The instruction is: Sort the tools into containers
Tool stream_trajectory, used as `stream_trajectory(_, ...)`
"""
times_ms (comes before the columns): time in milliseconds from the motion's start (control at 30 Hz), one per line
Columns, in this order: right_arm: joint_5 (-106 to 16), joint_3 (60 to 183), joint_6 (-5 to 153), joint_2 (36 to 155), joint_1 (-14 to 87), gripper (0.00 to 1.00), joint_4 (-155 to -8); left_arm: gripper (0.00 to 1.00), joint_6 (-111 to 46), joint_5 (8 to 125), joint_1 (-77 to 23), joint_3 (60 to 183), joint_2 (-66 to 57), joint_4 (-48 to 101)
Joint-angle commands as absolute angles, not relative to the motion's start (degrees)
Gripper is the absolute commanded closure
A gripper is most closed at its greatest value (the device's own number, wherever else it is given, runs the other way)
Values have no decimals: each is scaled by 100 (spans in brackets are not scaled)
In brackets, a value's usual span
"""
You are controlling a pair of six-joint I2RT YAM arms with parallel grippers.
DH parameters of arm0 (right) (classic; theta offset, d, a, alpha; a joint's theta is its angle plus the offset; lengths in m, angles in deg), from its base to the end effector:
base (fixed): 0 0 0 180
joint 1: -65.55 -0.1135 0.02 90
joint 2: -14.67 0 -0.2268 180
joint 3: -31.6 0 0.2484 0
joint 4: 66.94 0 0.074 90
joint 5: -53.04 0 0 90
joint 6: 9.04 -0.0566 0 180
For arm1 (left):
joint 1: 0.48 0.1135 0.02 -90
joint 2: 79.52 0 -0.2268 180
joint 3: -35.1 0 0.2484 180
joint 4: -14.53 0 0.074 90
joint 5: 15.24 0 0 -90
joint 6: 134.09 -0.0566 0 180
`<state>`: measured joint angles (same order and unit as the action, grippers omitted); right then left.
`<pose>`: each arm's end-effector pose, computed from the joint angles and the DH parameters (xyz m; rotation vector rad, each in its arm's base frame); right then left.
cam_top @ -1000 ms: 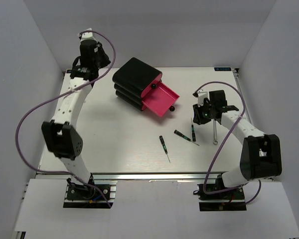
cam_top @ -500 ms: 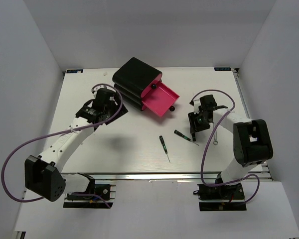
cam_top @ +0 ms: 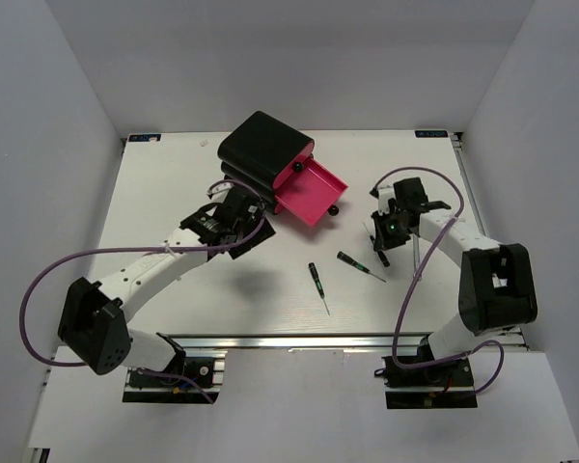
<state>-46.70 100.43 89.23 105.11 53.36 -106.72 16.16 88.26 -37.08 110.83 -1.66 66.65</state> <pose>0.3057 0.0758 0.1349 -0.5249 2.5859 0.2476 0.2454 -0.1658 0.2213 -0.6121 2.4532 -0.4111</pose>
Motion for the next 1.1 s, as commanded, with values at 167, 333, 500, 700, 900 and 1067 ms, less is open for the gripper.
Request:
stream_trajectory(167,-5866,12878,8493,11105,4718,100,-11008,21,1998,8900,-3844,11235,177,6533)
stream_trajectory(333,-6025,13891,6625,12188,4402,100,-10817,22,2016,9023,-3994,11226,178,6506)
stream_trajectory(500,-5648,13892,5777,12506,4138,100,-10203,21,2016,9295,-4204,11323,90,6463)
stream_trajectory(700,-5761,14313,5398,13007,4120,82,-10069,21,2016,9445,-4512,11437,212,6155)
stream_trajectory(900,-5884,14393,5547,12999,4137,62,-10113,21,2200,9568,-5039,11964,959,6471)
stream_trajectory(1067,-5928,14051,6038,12314,4330,60,-10122,29,2648,9674,-5417,12632,1749,7059)
